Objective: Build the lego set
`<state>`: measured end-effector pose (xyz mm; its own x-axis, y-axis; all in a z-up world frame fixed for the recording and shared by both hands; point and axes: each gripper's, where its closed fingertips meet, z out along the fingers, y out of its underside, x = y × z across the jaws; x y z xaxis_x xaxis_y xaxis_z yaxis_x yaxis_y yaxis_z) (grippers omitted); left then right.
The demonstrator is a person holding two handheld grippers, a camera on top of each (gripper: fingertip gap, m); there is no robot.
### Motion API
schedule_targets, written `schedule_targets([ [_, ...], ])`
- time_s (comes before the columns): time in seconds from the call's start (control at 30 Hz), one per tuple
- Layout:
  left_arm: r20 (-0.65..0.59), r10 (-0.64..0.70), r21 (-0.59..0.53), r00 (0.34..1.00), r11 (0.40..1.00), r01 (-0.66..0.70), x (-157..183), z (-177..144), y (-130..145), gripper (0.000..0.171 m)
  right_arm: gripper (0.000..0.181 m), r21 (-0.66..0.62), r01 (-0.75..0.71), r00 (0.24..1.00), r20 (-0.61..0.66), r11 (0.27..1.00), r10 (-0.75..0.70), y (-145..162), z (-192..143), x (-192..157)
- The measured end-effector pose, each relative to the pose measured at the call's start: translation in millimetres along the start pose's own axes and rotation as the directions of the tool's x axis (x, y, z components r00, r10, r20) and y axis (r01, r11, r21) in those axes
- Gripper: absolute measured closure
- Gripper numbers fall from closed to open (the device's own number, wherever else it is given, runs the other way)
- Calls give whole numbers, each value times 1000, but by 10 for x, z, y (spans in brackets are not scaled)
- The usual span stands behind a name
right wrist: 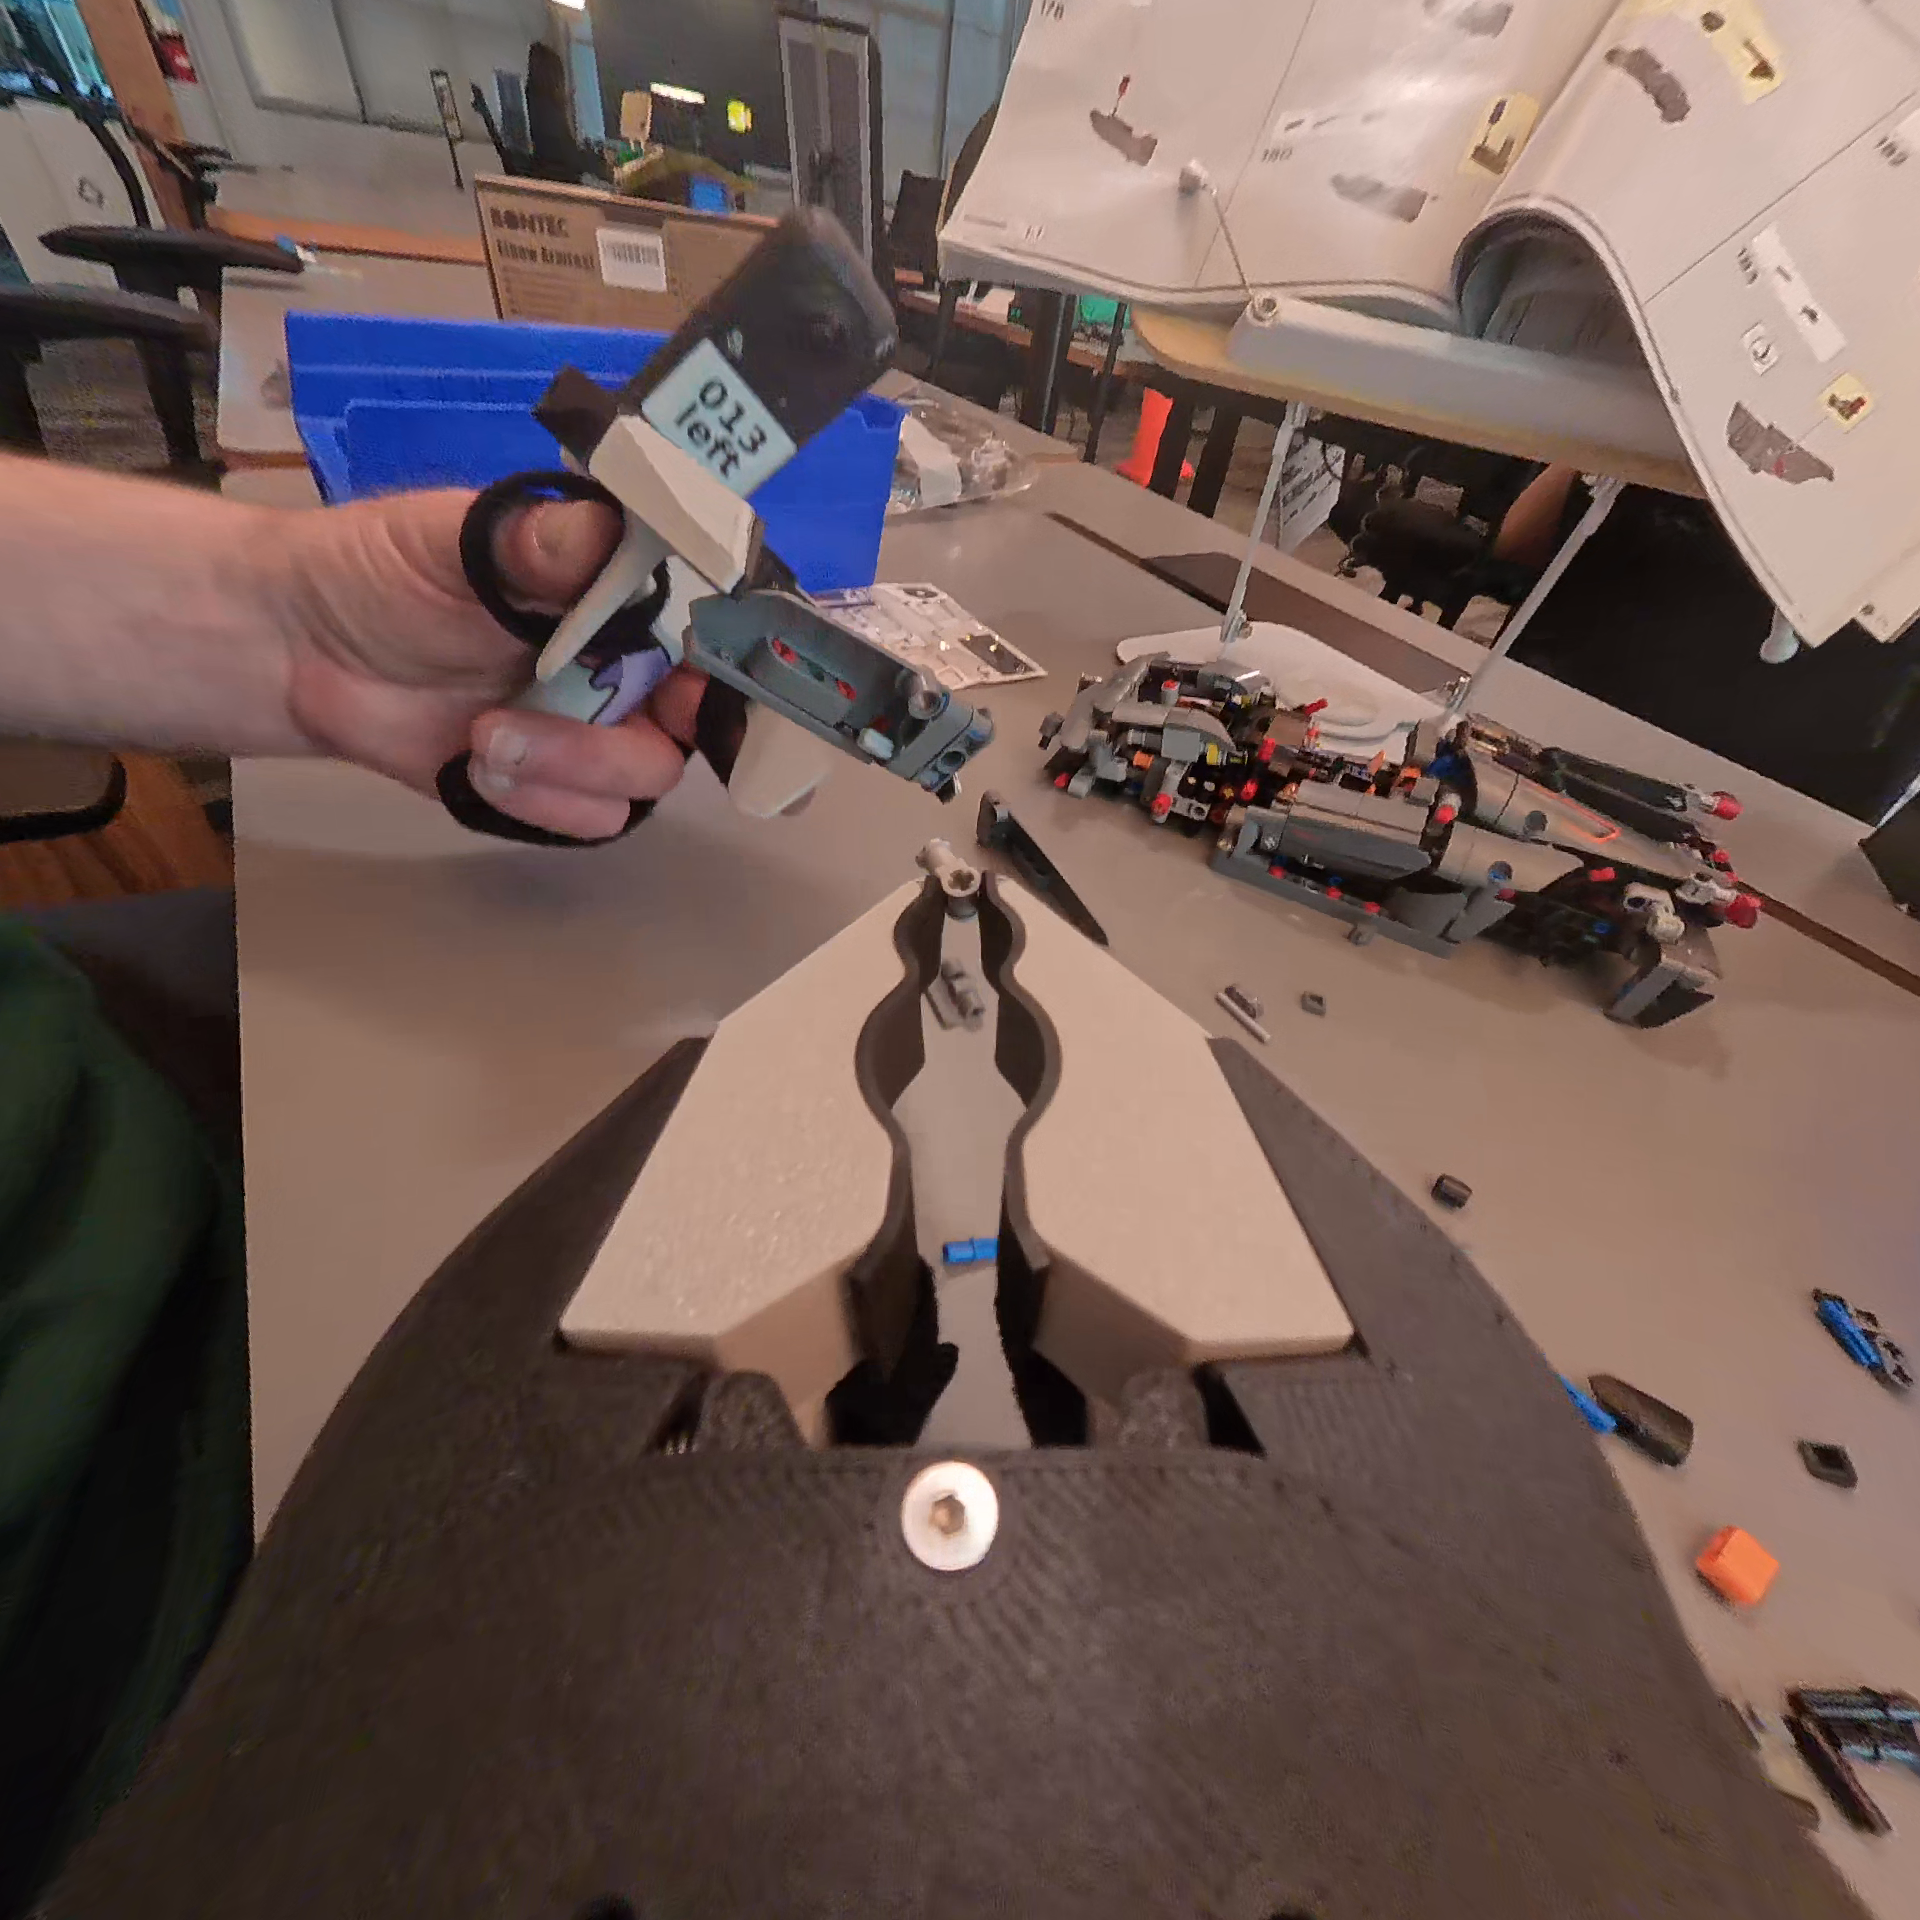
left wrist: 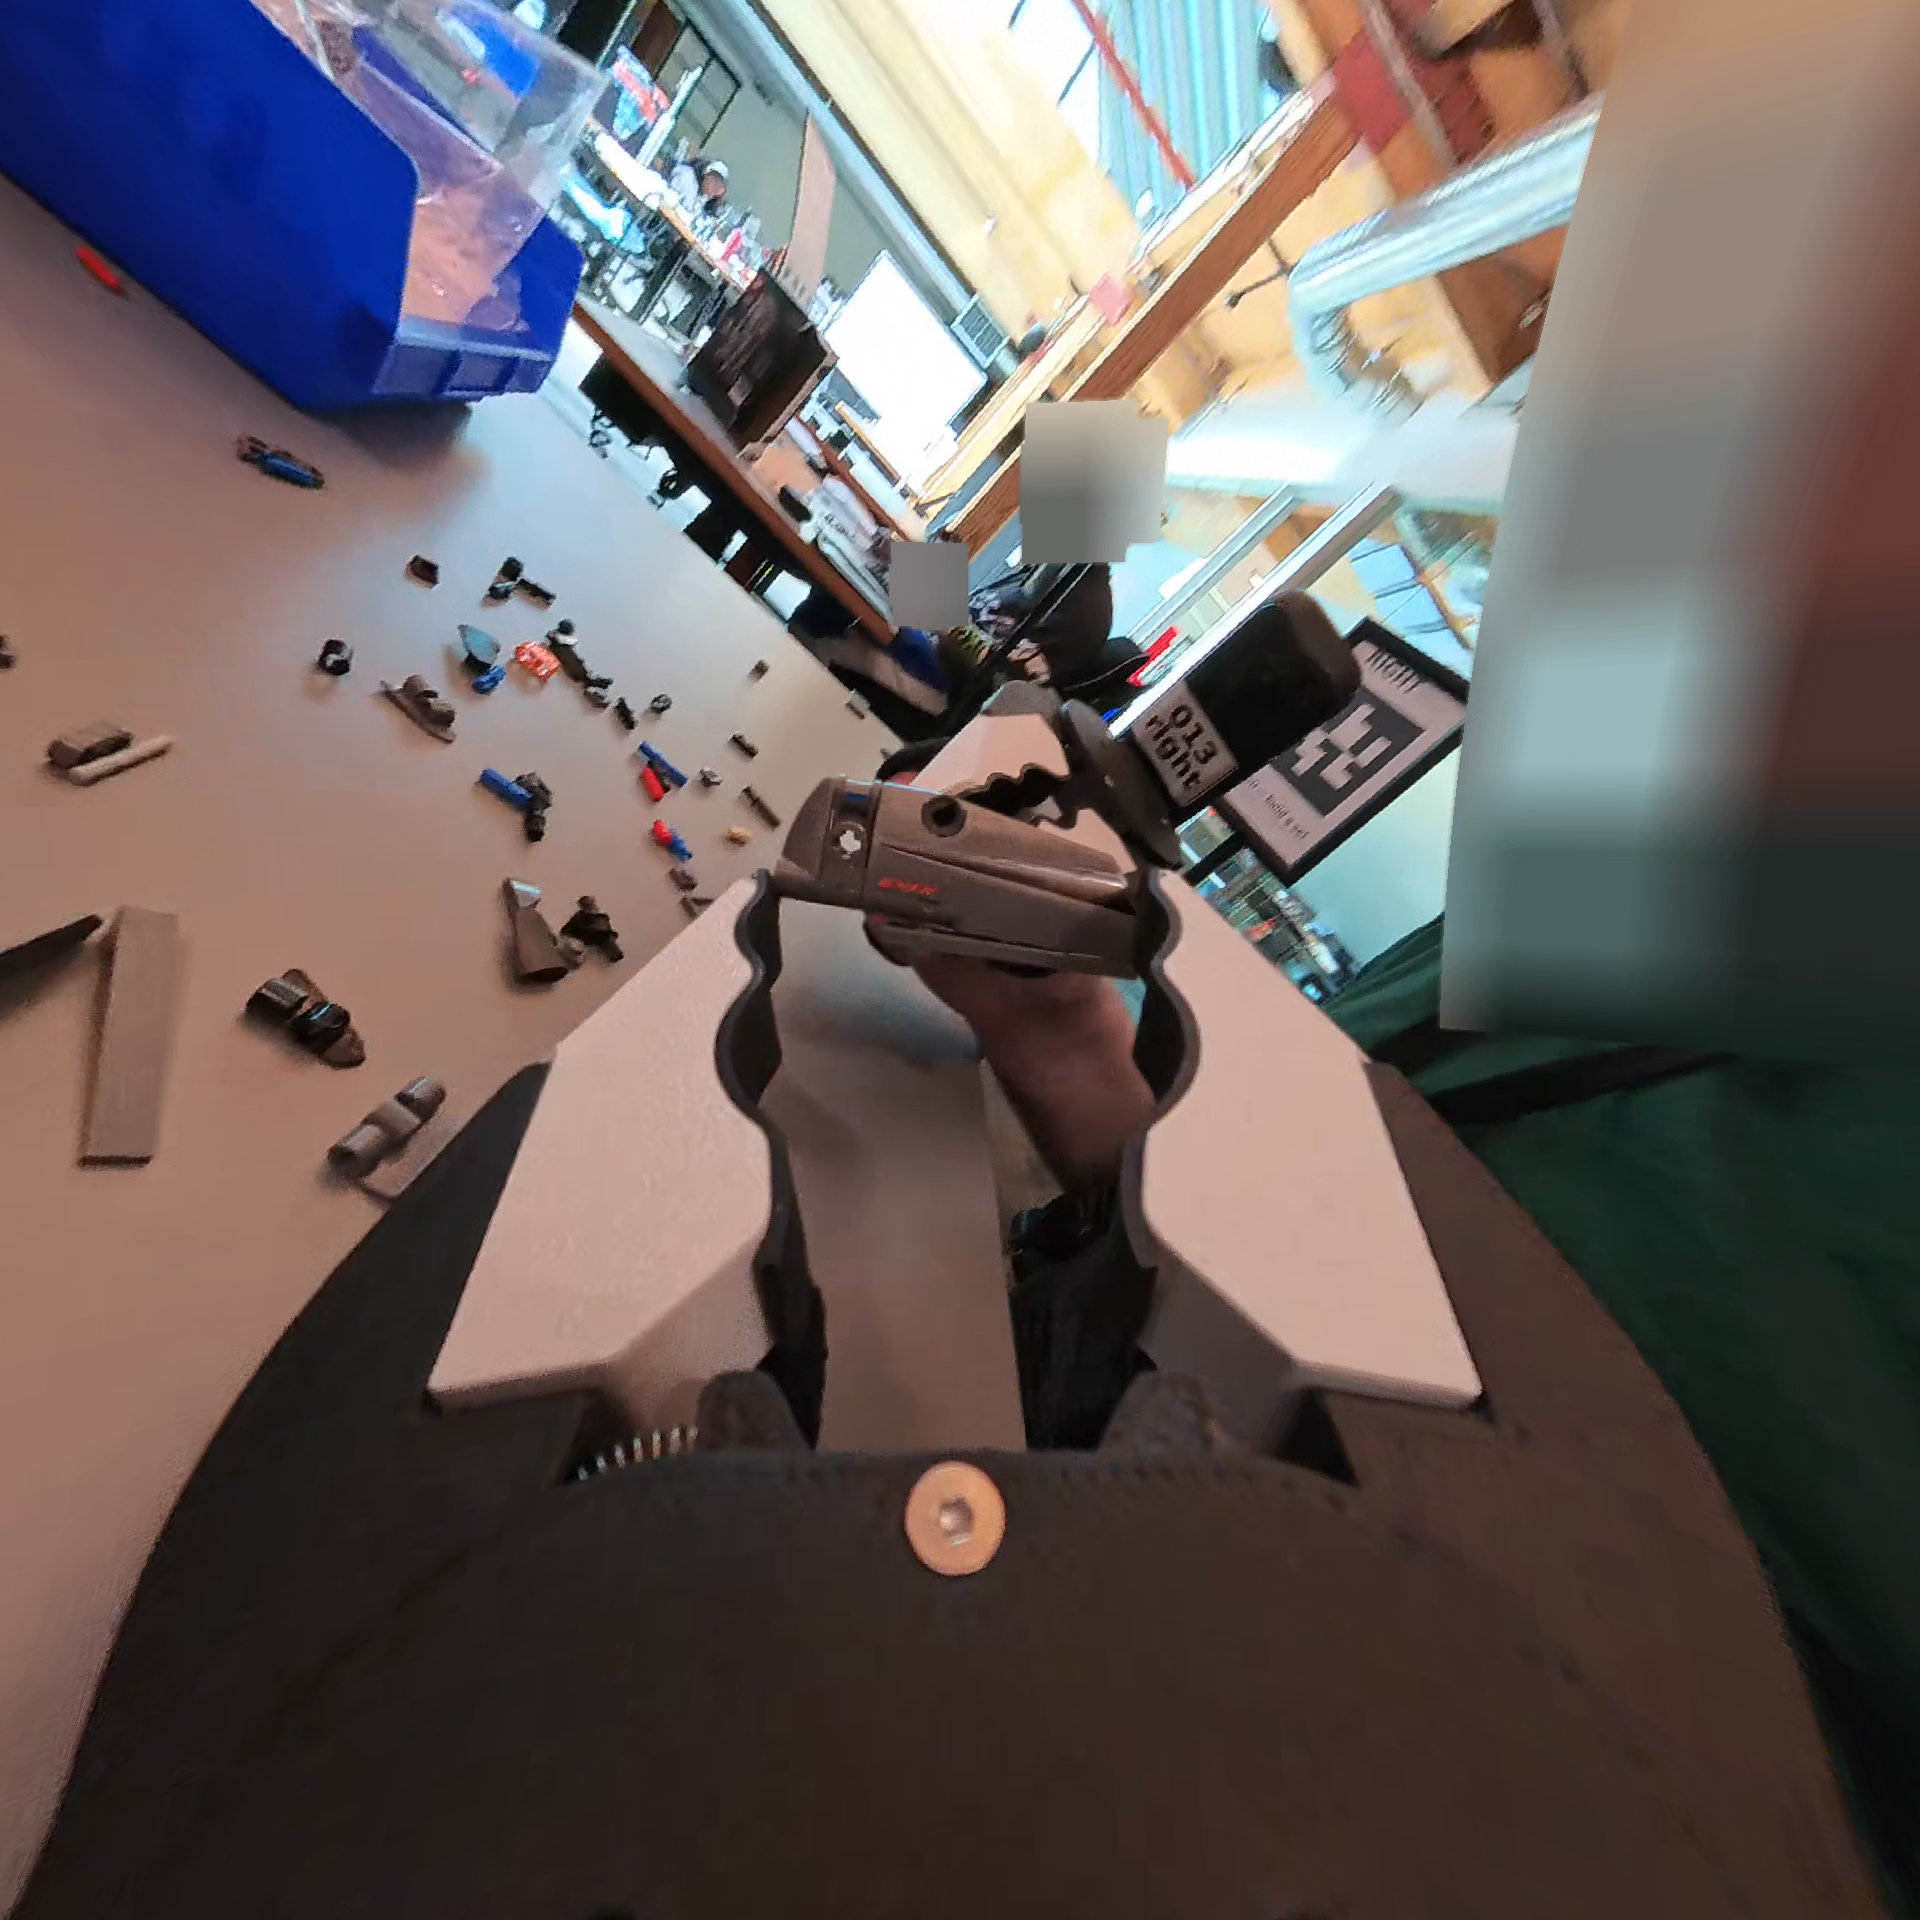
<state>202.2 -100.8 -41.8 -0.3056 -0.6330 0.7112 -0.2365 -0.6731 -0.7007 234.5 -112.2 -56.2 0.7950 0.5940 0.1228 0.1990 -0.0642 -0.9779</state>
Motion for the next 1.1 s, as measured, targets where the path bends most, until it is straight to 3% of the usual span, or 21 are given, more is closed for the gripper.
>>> schedule_targets([
  [0.43, -81, -77, 138, 994, 987, 88, 55, -20, -138, 106, 177, 9, 17, 1000, -10, 1000, -17, -129, 182, -109],
  [0.53, -43, -65, 130, 997, 989, 70, -2, -24, -97, 106, 177, 5, 5, 1000, -11, 1000, -5, -116, 182, -96],
  [0.67, 107, 36, 25, 994, 999, -38, -128, -53, 55, 106, 177, -30, 4, 999, -41, 1000, -5, -34, 128, -24],
  [0.8, 347, 197, -229, 917, 966, -121, -444, -138, 389, 106, 177, -41, -25, 998, -60, 999, 22, 64, 42, 55],
  [1.1, 482, 432, -532, 762, 836, -138, -752, -338, 791, 105, 177, -93, -19, 998, -63, 995, 13, 264, 42, 26],
])
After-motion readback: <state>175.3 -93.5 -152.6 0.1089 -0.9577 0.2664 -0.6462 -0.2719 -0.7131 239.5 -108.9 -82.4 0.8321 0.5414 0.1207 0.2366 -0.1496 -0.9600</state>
